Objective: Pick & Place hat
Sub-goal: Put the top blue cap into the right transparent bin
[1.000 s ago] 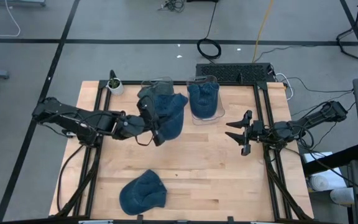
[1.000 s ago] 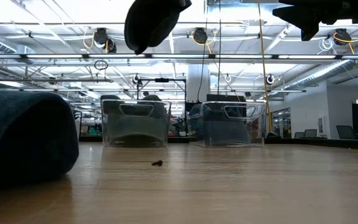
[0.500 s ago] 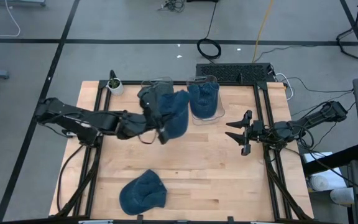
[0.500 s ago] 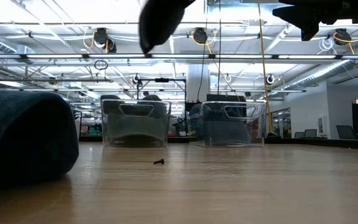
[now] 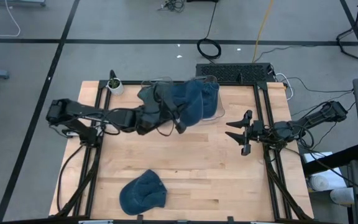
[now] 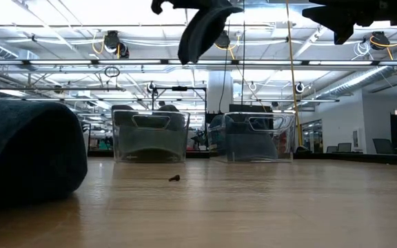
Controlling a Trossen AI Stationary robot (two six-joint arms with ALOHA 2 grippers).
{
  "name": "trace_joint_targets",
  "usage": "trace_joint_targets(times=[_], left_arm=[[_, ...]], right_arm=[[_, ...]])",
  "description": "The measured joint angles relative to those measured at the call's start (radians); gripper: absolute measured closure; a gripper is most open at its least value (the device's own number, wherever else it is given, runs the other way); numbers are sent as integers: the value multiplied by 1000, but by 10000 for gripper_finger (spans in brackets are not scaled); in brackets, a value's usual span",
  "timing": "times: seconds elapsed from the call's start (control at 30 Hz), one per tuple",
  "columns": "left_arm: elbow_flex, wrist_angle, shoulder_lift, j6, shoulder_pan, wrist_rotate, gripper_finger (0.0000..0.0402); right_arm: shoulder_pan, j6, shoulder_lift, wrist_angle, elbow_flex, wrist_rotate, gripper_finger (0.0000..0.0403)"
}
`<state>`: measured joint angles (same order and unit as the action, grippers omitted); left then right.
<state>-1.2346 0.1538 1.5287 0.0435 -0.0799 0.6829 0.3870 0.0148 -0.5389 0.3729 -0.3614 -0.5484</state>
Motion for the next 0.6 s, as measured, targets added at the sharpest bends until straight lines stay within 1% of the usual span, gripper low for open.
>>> trace_joint_targets(times=[0.2,0.27,0.4,0.6], left_arm=[[0,71,41,13,32,0,401],[0,83,52,46,36,0,401],[0,159,84,114,36,8,401],[0,244,131,191,36,66,401]], right_arm=[[0,3,0,0,0,0,239],[0,3,0,0,0,0,239],[0,3,0,0,0,0,239],[0,2,0,0,0,0,239]])
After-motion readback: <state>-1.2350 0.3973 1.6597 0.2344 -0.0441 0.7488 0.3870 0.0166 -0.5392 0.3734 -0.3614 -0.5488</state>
